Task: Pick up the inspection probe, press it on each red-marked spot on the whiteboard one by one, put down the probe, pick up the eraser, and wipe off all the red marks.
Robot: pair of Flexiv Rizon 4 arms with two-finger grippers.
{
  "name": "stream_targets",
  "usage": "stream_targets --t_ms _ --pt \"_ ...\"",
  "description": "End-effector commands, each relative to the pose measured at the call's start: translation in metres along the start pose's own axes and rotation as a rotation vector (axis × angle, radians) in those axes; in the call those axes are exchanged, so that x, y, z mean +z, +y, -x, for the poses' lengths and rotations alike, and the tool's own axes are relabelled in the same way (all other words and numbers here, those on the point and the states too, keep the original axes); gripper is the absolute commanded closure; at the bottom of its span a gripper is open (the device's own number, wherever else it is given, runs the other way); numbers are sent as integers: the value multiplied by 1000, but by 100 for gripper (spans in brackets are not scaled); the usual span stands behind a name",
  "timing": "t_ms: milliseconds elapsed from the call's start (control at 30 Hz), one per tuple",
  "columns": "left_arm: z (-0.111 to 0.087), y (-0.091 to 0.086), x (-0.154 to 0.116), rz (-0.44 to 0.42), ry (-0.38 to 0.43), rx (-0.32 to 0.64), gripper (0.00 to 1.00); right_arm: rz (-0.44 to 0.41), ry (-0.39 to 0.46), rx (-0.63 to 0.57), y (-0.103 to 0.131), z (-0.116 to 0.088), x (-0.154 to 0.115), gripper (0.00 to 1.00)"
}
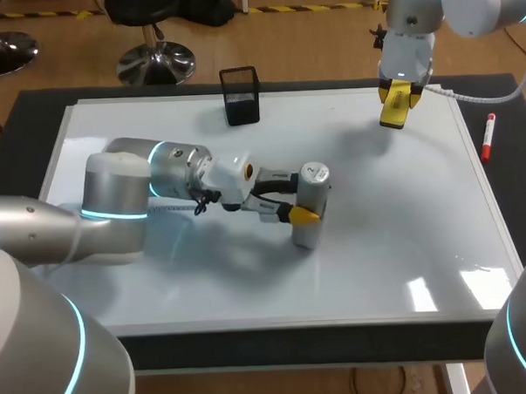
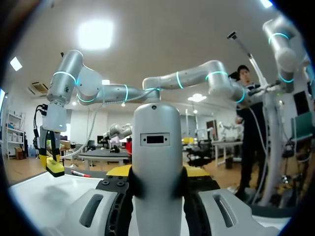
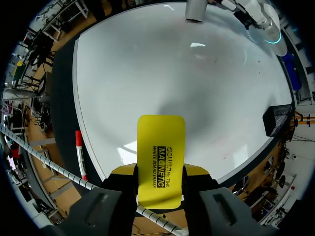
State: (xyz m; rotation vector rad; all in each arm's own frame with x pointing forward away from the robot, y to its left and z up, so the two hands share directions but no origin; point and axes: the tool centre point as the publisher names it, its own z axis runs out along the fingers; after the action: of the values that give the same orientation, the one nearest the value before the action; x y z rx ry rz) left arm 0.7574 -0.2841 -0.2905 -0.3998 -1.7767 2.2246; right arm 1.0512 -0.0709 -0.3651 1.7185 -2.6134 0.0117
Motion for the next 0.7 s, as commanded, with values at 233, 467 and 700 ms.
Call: stream_targets --t_ms 233,467,700 --pt "11 -25 -25 -6 -81 58 100 -1 4 -2 0 0 -1 100" --pt "24 -45 -47 23 -144 108 100 -1 4 -2 0 0 -1 100" --pt "40 -61 -72 39 -211 135 100 -1 4 -2 0 0 -1 100"
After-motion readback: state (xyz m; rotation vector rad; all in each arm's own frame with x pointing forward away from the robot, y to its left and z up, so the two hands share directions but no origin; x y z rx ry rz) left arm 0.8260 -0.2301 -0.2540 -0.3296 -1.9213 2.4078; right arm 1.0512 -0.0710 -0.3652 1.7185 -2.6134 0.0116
